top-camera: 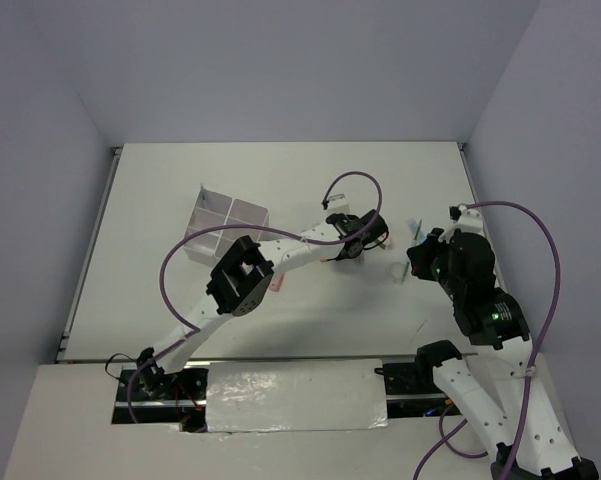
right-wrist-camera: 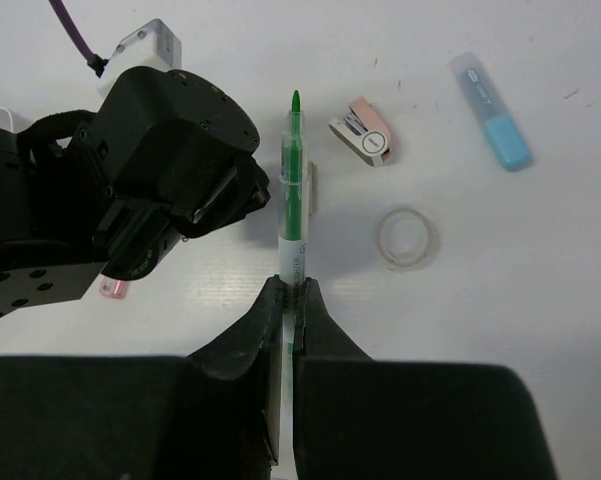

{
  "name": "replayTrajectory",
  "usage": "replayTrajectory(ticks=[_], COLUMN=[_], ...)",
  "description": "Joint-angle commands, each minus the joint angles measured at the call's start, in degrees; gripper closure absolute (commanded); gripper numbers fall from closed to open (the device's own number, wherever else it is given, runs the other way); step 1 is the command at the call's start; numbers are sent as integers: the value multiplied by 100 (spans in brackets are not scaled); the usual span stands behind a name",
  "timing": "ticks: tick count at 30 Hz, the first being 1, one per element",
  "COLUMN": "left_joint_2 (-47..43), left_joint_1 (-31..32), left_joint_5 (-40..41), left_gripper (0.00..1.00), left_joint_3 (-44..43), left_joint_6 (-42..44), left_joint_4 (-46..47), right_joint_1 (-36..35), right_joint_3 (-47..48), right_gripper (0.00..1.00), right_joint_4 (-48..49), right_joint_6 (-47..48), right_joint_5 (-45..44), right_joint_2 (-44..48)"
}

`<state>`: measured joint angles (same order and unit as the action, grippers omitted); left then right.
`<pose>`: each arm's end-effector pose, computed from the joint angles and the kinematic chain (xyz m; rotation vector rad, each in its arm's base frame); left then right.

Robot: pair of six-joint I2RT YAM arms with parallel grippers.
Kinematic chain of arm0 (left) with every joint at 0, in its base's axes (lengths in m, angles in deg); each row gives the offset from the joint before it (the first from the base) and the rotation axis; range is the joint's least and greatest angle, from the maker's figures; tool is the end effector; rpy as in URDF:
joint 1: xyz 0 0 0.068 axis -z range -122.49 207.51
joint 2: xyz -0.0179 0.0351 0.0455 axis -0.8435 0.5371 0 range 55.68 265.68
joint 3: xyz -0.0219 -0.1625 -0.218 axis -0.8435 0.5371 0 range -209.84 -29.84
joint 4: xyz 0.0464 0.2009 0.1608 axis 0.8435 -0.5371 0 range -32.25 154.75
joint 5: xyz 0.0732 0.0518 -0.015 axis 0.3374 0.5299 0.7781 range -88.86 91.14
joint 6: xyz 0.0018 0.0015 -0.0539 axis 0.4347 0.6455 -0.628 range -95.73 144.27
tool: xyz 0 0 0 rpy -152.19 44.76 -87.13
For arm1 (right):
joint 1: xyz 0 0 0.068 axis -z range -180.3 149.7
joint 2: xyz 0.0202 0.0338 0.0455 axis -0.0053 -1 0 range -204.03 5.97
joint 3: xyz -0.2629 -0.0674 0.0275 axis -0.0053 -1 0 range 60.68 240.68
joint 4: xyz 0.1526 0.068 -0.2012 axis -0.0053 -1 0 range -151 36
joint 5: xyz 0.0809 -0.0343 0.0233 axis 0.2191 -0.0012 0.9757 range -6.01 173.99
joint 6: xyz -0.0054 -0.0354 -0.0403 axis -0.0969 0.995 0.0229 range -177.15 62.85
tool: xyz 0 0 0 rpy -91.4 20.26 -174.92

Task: Sort the stationery into containers
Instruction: Close the pen cap on the pen.

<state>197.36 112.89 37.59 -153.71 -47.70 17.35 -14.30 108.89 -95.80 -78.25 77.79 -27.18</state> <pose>0.3138 -0.4173 0.1661 -0.5151 2.3370 -0.1217 0.1152 0.0248 0.3303 0.1948 2.0362 0.2742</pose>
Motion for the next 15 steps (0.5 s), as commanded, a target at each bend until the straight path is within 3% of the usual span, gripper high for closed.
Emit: replayTrajectory(ticks=[1, 5, 6, 11, 14, 15], left_joint_2=[192, 271, 280, 289, 219, 175], left_joint_1=[-27, -27, -27, -27, -27, -27], left_joint_5=[-15, -50, -67, -269, -471, -541], left_gripper=[51, 57, 65, 80, 100, 100], left_joint_3=[4, -49, -49, 144, 451, 687], left_joint_6=[95, 130, 165, 296, 376, 402], left_joint_4=[90, 64, 99, 187, 380, 546], right_joint_1=[20, 20, 20, 11, 11, 20], right_joint_3=[31, -4, -13, -22, -83, -92], right_gripper=[100, 100, 100, 100, 100, 100], right_joint_4=[102, 137, 137, 163, 225, 260], right_joint_6=[106, 115, 106, 115, 115, 124], right_joint_5=[66, 75, 75, 154, 293, 381], right_joint_2=[1, 62, 80, 89, 89, 89])
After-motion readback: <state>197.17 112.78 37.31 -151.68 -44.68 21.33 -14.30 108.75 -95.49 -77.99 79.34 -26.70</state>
